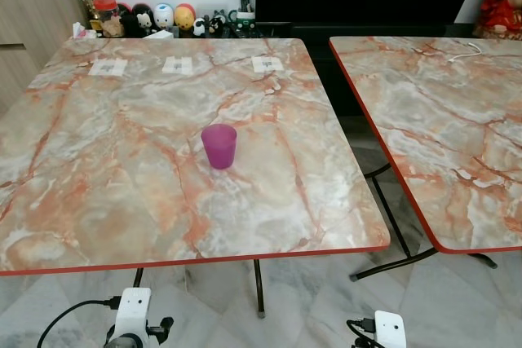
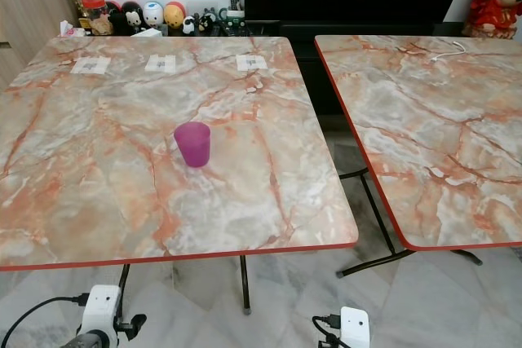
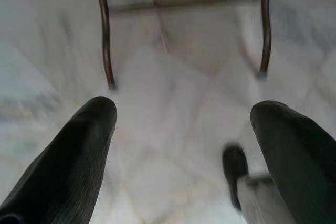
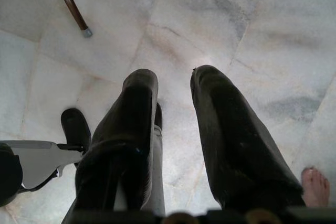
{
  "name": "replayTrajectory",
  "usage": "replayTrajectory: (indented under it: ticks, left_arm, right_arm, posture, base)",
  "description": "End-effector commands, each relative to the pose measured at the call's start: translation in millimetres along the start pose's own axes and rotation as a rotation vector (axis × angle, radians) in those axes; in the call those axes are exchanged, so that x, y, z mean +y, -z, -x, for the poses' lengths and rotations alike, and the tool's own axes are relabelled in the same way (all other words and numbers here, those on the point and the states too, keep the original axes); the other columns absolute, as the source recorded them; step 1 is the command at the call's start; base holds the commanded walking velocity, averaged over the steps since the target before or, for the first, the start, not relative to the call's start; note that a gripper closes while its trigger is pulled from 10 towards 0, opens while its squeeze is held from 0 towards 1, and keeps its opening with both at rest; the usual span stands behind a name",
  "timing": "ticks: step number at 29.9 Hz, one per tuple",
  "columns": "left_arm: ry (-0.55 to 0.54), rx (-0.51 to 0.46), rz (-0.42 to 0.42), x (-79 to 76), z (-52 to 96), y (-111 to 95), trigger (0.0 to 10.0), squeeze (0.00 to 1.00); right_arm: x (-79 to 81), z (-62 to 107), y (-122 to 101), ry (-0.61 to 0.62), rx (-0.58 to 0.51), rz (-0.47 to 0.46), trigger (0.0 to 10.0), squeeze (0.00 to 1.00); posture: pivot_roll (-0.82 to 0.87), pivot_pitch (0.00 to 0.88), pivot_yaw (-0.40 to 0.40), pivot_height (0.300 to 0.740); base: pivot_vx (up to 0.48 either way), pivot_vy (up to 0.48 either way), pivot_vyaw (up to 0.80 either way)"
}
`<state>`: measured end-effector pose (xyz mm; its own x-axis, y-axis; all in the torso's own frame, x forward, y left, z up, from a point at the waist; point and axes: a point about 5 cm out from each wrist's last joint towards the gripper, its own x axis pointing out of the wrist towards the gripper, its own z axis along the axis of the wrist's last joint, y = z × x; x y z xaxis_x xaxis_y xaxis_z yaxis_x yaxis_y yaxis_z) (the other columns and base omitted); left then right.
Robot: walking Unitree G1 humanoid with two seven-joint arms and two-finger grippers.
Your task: Setting the table
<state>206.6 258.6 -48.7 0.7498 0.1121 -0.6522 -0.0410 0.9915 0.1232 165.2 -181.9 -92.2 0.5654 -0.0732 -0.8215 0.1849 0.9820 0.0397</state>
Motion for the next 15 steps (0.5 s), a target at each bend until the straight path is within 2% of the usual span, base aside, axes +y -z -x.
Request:
replayTrajectory:
  ticks: [1, 5, 7, 9, 10, 11, 12, 14, 15]
  left_arm:
    - [-0.033, -0.042, 0.011, 17.2, 5.6, -0.1, 10.0, 0.00]
    - [-0.086, -0.123, 0.040, 36.3, 20.0, 7.3, 10.0, 0.00]
    - [-0.088, -0.150, 0.037, 38.4, 24.3, 9.2, 10.0, 0.00]
    - [-0.097, -0.233, 0.033, 44.3, 39.6, 13.0, 10.0, 0.00]
    - [-0.097, -0.233, 0.033, 44.3, 39.6, 13.0, 10.0, 0.00]
    - [-0.114, -0.271, 0.037, 47.5, 49.7, 14.4, 10.0, 0.00]
    - [-0.114, -0.271, 0.037, 47.5, 49.7, 14.4, 10.0, 0.00]
    - [-0.133, -0.329, 0.041, 49.9, 62.8, 13.0, 10.0, 0.00]
    - [-0.170, -0.400, 0.049, 53.4, 73.9, 4.7, 10.0, 0.00]
  right_arm:
    - [-2.5, 1.0, 5.8, 0.013, 0.025, -0.009, 10.0, 0.00]
    - [-2.2, 1.2, 6.5, 0.009, 0.027, -0.006, 10.0, 0.00]
    - [-2.5, 1.2, 6.6, 0.008, 0.027, -0.006, 10.0, 0.00]
    - [-3.4, 1.3, 6.8, 0.005, 0.028, -0.002, 10.0, 0.00]
    - [-3.4, 1.3, 6.8, 0.005, 0.028, -0.002, 10.0, 0.00]
    - [-3.9, 1.4, 7.0, 0.003, 0.029, 0.002, 10.0, 0.00]
    - [-3.9, 1.4, 7.0, 0.003, 0.029, 0.002, 10.0, 0.00]
    - [-4.3, 1.5, 7.3, 0.001, 0.031, 0.004, 10.0, 0.00]
    - [-4.8, 1.6, 7.3, -0.001, 0.031, 0.007, 10.0, 0.00]
  posture:
    - [0.12, 0.030, -0.027, 0.740]
    - [0.13, 0.036, -0.026, 0.740]
    - [0.14, 0.039, -0.026, 0.740]
    - [0.15, 0.043, -0.029, 0.740]
    - [0.15, 0.043, -0.029, 0.740]
    - [0.16, 0.045, -0.032, 0.740]
    - [0.16, 0.045, -0.032, 0.740]
    - [0.16, 0.045, -0.034, 0.740]
    - [0.16, 0.047, -0.037, 0.740]
  base:
    - [0.000, 0.000, 0.00]
    - [0.000, 0.000, 0.00]
    - [0.000, 0.000, 0.00]
    - [0.000, 0.000, 0.00]
    - [0.000, 0.000, 0.00]
    - [0.000, 0.000, 0.00]
    - [0.000, 0.000, 0.00]
    - [0.000, 0.000, 0.00]
    - [0.000, 0.000, 0.00]
